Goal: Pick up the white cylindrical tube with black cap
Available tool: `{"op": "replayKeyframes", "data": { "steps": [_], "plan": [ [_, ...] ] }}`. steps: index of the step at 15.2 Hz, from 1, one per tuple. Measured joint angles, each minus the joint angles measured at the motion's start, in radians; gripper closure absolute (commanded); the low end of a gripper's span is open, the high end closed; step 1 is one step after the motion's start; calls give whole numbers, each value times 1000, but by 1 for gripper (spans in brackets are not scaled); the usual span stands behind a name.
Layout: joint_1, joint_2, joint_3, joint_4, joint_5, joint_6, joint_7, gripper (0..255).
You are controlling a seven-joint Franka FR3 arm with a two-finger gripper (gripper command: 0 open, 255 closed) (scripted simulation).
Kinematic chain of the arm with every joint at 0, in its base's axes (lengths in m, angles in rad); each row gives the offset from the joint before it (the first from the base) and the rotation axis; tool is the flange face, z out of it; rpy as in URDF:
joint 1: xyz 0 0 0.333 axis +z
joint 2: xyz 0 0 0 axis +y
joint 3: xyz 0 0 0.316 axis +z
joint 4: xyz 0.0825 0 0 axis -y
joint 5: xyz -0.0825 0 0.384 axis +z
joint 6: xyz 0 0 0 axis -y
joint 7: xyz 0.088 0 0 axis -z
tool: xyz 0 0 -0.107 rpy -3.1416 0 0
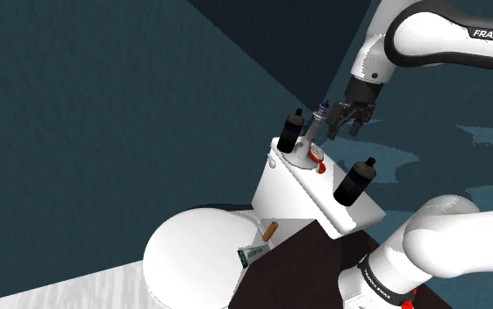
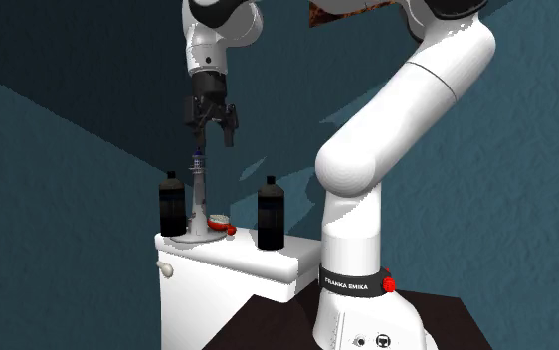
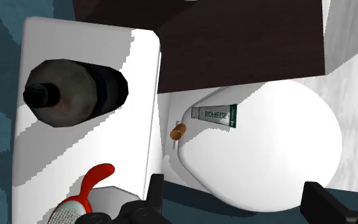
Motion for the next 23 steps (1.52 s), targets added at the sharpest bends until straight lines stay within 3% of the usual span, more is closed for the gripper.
{"op": "replayKeyframes", "data": {
  "steps": [2,6,16,23],
  "plan": [
    [1,11,-6,2,-10,-16,-20,0],
    [9,129,-45,39,-101,-127,-173,0],
    [5,413,-123,46,-464,-307,-611,0],
    [1,476,-137,-9,-497,-227,-608,0]
  ]
}}
